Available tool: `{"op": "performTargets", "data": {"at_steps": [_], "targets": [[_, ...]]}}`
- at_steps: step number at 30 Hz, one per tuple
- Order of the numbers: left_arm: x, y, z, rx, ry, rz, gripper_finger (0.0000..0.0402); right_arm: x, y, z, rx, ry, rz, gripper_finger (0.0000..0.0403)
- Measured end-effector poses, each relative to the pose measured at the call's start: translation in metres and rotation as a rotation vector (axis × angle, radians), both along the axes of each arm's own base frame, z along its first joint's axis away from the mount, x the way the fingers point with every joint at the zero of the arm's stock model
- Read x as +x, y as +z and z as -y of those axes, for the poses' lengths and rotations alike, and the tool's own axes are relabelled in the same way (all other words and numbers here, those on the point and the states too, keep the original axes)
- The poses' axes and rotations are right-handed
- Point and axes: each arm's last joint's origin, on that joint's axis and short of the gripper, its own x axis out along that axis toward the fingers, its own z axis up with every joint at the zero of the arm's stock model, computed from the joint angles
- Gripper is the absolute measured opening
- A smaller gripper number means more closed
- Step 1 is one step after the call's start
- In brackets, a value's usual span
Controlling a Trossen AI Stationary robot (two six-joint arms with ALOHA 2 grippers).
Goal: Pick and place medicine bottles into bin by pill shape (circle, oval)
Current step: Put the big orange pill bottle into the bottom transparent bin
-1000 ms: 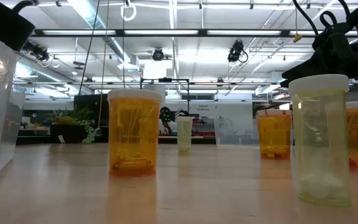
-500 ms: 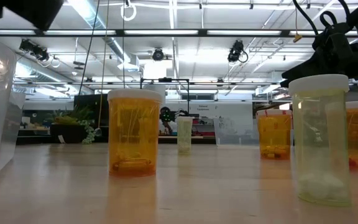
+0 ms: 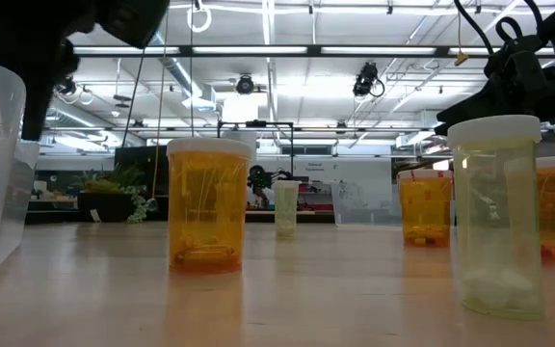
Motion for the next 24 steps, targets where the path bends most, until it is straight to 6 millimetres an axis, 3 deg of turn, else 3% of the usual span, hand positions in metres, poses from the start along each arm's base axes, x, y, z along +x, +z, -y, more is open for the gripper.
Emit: {"op": "performTargets", "data": {"at_steps": [24], "targets": [[0.030, 0.003, -0.013, -0.073, -0.048, 0.188, 0.0244, 0.000, 0.000, 0.000, 0.000, 0.000, 0.000, 0.0218]]}}
